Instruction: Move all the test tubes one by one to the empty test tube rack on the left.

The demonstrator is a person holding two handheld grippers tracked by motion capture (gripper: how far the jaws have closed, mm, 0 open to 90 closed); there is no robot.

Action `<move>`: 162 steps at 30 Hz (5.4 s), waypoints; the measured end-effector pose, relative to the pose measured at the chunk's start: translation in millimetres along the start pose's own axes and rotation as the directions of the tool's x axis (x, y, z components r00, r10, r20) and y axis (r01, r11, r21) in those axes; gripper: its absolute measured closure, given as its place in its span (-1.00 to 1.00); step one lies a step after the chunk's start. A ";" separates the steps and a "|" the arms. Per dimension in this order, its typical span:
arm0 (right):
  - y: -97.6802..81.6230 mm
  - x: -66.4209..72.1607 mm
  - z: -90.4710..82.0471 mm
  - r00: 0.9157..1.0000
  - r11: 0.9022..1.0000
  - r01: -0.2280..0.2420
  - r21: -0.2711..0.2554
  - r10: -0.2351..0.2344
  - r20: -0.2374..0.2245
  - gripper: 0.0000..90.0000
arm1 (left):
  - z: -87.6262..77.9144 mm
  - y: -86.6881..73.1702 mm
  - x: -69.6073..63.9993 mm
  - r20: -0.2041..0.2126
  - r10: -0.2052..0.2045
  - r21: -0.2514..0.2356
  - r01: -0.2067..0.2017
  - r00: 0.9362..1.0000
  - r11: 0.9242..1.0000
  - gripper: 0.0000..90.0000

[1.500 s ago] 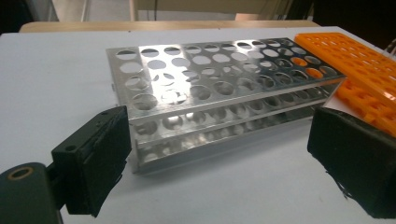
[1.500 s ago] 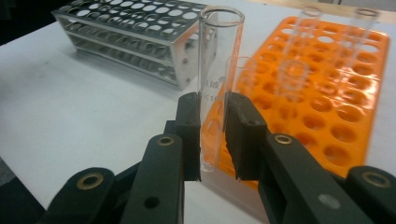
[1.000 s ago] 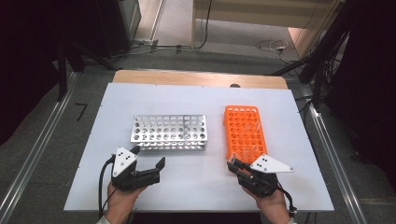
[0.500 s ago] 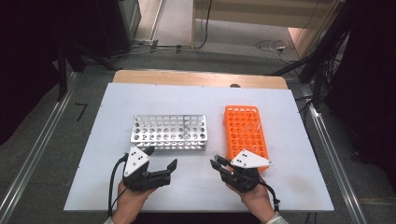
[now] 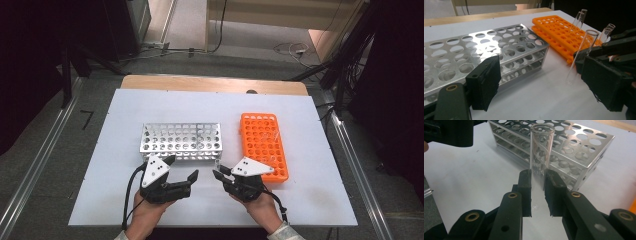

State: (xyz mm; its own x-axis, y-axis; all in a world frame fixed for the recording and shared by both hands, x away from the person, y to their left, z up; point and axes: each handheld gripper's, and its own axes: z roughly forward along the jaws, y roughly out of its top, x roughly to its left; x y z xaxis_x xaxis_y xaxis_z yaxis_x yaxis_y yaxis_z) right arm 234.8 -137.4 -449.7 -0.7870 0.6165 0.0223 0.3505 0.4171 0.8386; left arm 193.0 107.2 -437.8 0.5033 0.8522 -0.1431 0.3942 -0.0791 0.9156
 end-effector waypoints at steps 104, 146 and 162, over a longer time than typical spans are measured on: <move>-2.3 1.7 0.4 0.999 0.999 -0.032 0.034 0.033 -0.021 -0.38 | -24.5 38.3 102.6 -0.302 -0.058 -0.064 0.040 0.951 0.997 0.67; -3.2 1.5 -7.6 0.999 0.999 -0.031 0.022 0.031 -0.015 -0.38 | -7.9 11.2 100.8 -0.307 -0.056 0.011 0.062 0.950 0.998 0.05; -9.7 -3.2 -40.0 0.999 0.998 -0.053 -0.022 0.053 0.005 -0.36 | -17.6 19.6 74.7 -0.235 -0.100 -0.023 0.097 0.967 0.995 -0.76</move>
State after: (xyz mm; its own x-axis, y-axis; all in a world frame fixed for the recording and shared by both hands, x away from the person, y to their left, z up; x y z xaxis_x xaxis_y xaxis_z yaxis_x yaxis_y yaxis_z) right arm 213.6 -170.2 -436.1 -0.7647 0.6412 0.0638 0.3803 0.3693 0.8479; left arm 224.8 178.3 -423.9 0.2665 0.9534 -0.1412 0.4236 0.0157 0.9057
